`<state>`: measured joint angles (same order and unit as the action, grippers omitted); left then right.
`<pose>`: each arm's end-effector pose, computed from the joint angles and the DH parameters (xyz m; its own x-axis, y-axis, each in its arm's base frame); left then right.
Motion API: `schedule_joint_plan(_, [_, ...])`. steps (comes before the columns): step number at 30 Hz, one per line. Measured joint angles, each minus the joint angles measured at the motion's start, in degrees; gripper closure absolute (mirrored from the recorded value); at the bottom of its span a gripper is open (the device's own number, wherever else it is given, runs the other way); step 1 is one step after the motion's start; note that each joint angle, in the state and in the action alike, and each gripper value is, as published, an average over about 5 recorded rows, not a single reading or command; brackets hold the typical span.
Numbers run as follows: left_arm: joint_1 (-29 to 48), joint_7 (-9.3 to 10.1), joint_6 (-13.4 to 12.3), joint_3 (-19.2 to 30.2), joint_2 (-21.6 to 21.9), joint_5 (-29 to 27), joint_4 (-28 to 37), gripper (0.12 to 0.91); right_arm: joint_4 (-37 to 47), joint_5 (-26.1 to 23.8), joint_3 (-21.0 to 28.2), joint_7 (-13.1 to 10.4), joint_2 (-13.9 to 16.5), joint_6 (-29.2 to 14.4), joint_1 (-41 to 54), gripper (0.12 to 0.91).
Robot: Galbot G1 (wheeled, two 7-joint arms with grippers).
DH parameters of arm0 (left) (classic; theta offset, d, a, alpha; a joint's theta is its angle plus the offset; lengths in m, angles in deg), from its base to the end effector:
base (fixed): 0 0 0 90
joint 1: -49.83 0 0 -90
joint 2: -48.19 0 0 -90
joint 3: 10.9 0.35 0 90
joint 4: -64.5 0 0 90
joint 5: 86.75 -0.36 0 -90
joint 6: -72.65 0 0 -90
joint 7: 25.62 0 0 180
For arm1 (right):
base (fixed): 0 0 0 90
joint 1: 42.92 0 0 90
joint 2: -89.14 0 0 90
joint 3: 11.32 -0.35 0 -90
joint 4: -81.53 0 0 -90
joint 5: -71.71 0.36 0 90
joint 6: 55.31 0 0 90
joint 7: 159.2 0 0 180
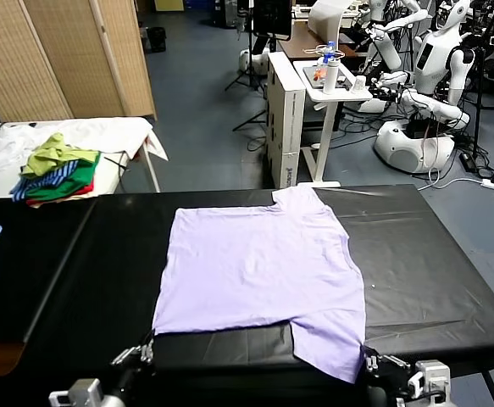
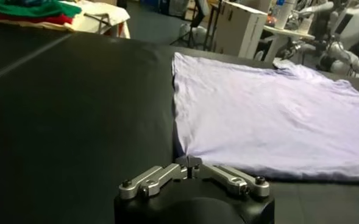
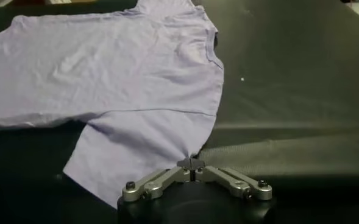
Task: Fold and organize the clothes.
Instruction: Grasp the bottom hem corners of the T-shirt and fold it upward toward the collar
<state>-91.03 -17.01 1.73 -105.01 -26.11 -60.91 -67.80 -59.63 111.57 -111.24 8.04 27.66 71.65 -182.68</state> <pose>0.0912 0.0475 -0.2682 -0.8719 0.0406 0.4880 -0.0348 0.9889 -0.1444 0.1112 -0.0674 -0.1973 -0.7710 -0.1475 0.6195 -0.1018 0.9889 0.1087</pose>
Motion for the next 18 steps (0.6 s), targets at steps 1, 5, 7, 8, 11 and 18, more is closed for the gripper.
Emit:
schedule_joint_plan(1, [-0.6, 0.07, -0.1, -0.2, 0.0, 0.0, -0.6, 0.884, 0.2, 0.2, 0.0, 0.6, 0.2, -1.1, 0.5, 0.885])
schedule_joint_plan(5, [-1.7, -0.11, -1.9, -0.6, -0.2, 0.0, -2.1, 0.884, 2.2, 2.0, 0.4, 2.2, 1.5, -5.5, 4.4, 0.885])
schedule_joint_plan(7, [-1.4, -0.51, -3.1, -0.7, -0.7, 0.0, -2.2, 0.884, 4.0, 3.3, 0.9, 2.3, 2.3, -7.0, 7.2, 0.885])
schedule_joint_plan(8, [-1.0, -0.72, -3.6, -0.6, -0.9, -0.1, -2.1, 0.884, 5.1, 3.8, 1.2, 2.4, 2.8, -7.6, 8.8, 0.885])
schedule_joint_plan(11, [0.6, -1.21, -4.9, -0.5, -1.7, -0.5, -1.3, 0.884, 9.0, 4.4, 2.5, 2.5, 4.2, -9.1, 13.8, 0.885])
schedule_joint_plan(18, [6.0, -1.02, -5.8, 0.4, -2.3, -1.0, 2.3, 0.884, 18.7, 4.0, 7.3, 2.3, 5.7, -10.1, 26.3, 0.885])
